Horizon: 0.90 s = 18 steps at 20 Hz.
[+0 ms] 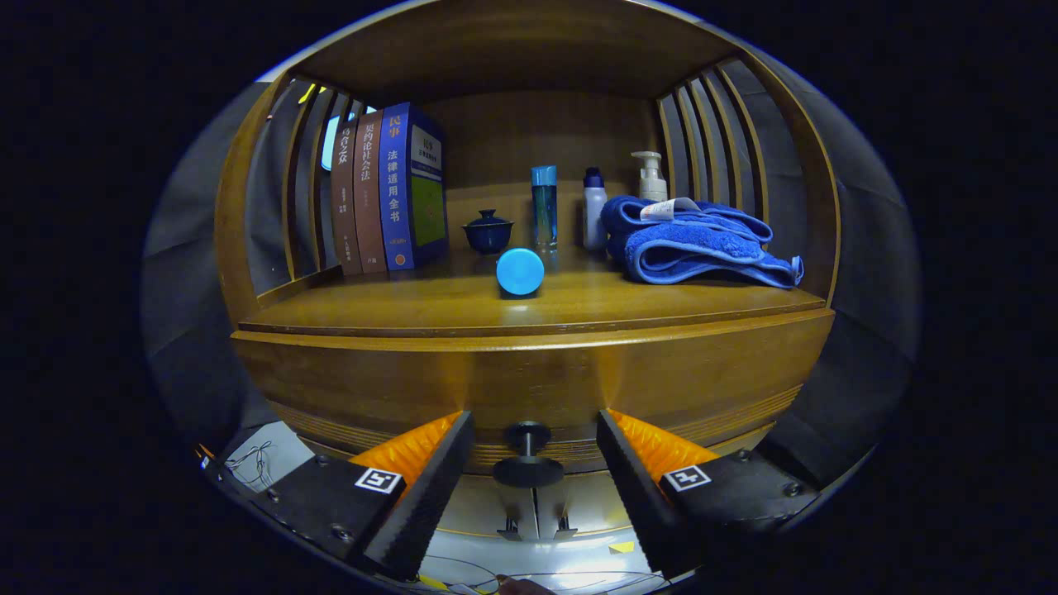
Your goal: Pull open the drawer, take out the items inside it, and place them on the countertop above the cabinet.
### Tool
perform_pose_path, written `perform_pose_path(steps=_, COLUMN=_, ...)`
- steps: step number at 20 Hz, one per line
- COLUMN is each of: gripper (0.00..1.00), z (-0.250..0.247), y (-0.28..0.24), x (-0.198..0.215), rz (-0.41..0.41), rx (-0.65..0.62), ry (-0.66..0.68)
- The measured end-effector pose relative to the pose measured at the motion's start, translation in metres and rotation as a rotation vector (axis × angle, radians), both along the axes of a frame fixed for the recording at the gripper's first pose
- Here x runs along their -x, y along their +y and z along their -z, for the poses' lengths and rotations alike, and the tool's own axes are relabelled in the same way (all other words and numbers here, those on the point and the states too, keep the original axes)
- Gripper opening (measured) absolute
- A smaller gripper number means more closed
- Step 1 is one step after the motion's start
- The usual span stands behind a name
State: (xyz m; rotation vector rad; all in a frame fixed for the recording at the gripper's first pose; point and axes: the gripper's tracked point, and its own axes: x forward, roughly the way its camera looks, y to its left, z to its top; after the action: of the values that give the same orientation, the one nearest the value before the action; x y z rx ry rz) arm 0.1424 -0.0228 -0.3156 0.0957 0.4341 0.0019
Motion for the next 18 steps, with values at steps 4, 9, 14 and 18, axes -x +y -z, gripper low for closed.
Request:
perform_pose_path(steps=4, gripper=0.99, z=-0.01, y=0.002, x=0.001, rz=-0.021, rx=0.014, ry=-0.009)
perform_pose_path(steps=9, gripper=0.99, z=-0.047, y=0.003, x=0.004, rz=-0.028, rx=0.02, ry=-0.08)
perform_pose_path(steps=14, gripper=0.99, z=-0.095, y=0.0, x=0.014, rz=-0.027, rx=0.033, ry=-0.157)
perform_pose_path(steps=18, gripper=0.99, z=-0.146, y=-0.003, x=0.028, rz=-0.025, rx=0.048, ry=-0.242)
